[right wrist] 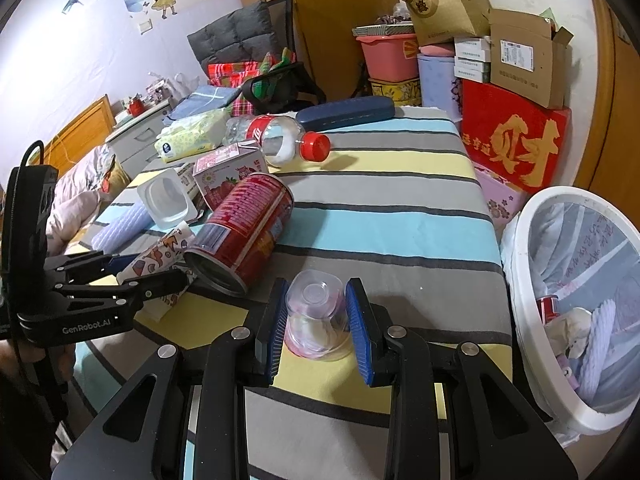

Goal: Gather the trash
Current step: 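Lift both cups and carry them over the white wastebasket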

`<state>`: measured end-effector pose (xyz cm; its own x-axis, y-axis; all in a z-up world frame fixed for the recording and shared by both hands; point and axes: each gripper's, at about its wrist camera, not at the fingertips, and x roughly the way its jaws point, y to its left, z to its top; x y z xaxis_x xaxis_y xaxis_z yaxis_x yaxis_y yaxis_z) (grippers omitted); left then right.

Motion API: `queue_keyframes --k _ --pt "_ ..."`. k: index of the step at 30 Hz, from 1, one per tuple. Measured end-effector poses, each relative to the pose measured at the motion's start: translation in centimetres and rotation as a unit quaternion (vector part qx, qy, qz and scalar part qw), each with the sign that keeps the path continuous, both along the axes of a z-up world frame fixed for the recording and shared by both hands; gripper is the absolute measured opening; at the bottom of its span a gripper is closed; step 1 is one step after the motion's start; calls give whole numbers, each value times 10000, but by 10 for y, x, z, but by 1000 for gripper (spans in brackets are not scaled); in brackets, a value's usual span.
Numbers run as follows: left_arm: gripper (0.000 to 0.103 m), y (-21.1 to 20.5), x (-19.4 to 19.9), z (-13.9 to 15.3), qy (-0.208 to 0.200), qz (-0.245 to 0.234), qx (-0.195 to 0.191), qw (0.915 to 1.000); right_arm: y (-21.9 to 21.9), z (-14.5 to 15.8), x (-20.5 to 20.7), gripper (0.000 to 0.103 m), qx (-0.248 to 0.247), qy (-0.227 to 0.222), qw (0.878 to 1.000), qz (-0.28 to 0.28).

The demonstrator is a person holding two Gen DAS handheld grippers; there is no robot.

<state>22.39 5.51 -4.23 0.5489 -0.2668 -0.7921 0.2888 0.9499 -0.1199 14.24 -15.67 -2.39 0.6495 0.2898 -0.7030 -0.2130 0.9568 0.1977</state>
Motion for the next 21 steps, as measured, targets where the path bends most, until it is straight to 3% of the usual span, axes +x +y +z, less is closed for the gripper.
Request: queue_keyframes --k 21 --pt "51 -20 -47 65 -711 -50 -123 9974 -14 26 -16 31 91 -413 9990 -173"
